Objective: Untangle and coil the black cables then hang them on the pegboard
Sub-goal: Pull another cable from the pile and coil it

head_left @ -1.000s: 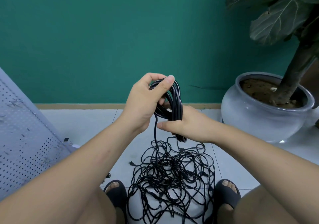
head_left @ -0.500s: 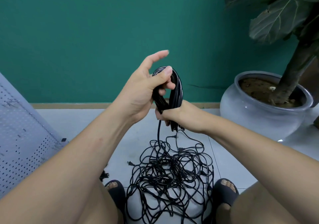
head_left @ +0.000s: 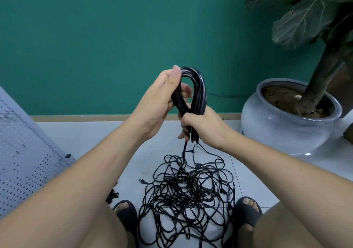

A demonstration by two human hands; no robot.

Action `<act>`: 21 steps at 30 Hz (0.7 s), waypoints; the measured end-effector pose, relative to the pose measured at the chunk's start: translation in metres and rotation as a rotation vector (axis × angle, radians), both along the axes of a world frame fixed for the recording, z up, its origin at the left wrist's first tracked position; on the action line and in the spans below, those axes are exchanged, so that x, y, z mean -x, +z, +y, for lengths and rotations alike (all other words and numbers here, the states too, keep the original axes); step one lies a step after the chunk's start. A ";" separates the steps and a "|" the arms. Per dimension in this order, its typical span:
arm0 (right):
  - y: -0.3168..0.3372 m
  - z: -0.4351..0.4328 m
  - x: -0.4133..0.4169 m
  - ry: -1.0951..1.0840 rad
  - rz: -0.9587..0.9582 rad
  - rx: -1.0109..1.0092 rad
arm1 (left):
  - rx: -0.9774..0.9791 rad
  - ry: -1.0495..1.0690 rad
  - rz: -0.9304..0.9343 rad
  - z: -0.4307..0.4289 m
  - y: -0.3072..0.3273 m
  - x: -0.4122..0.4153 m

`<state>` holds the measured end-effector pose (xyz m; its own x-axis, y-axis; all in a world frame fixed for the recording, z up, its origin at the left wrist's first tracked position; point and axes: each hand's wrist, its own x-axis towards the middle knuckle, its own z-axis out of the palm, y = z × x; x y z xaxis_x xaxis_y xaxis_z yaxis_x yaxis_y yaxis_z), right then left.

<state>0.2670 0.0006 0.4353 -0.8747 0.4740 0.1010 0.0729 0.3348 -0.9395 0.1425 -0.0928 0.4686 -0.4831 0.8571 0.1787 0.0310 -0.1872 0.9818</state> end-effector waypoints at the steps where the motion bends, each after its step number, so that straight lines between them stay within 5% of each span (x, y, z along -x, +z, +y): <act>1: 0.002 0.002 -0.001 -0.022 0.006 -0.002 | 0.038 -0.017 -0.037 0.000 -0.003 0.003; 4: 0.011 0.009 -0.005 -0.073 0.065 -0.016 | 0.202 -0.118 -0.026 -0.001 -0.023 0.006; 9: 0.021 0.019 -0.010 -0.112 0.208 0.025 | 0.529 -0.241 0.299 -0.008 -0.069 -0.001; 21: 0.033 0.029 -0.002 -0.441 0.407 0.086 | 0.653 -0.232 0.468 -0.018 -0.116 -0.038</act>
<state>0.2693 0.0292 0.4679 -0.4933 0.8043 0.3314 -0.1834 0.2763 -0.9434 0.1804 -0.1105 0.3527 -0.2809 0.9265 -0.2504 0.4934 0.3632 0.7904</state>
